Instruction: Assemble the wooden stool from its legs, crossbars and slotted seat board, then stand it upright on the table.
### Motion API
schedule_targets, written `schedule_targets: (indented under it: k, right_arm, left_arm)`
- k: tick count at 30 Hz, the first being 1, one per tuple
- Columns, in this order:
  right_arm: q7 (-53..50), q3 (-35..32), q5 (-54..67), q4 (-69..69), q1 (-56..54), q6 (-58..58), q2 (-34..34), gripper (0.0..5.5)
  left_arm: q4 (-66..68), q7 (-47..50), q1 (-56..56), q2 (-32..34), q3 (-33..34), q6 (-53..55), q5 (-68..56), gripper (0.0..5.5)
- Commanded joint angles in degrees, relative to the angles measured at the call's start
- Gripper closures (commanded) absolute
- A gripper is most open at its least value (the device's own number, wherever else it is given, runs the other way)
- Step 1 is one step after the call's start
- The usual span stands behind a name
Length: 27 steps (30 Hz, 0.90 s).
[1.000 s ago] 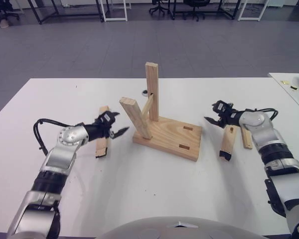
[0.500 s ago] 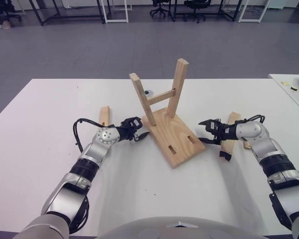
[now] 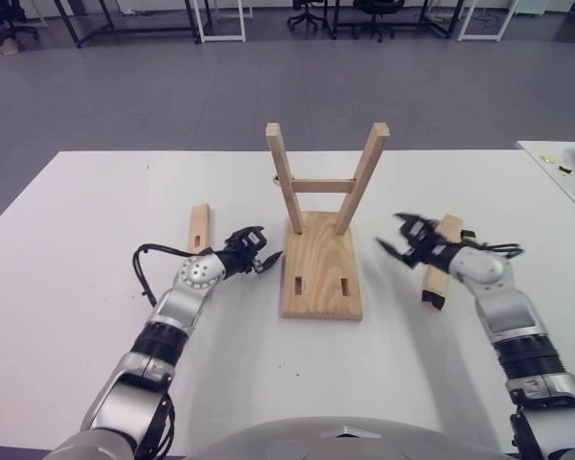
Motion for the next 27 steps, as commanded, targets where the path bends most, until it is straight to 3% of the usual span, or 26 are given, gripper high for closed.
schedule_targets:
  k: [1, 5, 13, 17, 27]
  right_arm:
    - [-7.52, -12.29, 5.84, -2.3, 3.94, 9.03, 0.58, 2.03]
    - [-13.84, -18.5, 9.99, -3.28, 9.23, 17.02, 4.84, 2.03]
    - [-23.54, -20.12, 11.74, -5.1, 13.21, 26.73, 11.47, 2.03]
    - [-22.01, -19.74, 13.59, -2.62, 13.19, 29.42, 11.03, 2.03]
    - [-22.0, -20.72, 16.79, 0.8, 12.44, 29.02, 11.29, 3.94]
  left_arm:
    - [-17.17, 1.62, 8.5, 1.88, 4.42, 9.42, -2.31, 1.69]
    - [-29.66, 1.84, 14.99, 1.39, 3.28, 16.96, -2.62, 1.69]
    - [-34.91, 3.36, 15.68, -0.72, 1.72, 21.83, -2.12, 1.69]
    - [-35.35, 3.84, 15.22, -0.8, 1.6, 22.56, -2.21, 1.69]
    - [-37.85, 5.58, 14.36, -3.12, 3.68, 25.33, -4.87, 1.69]
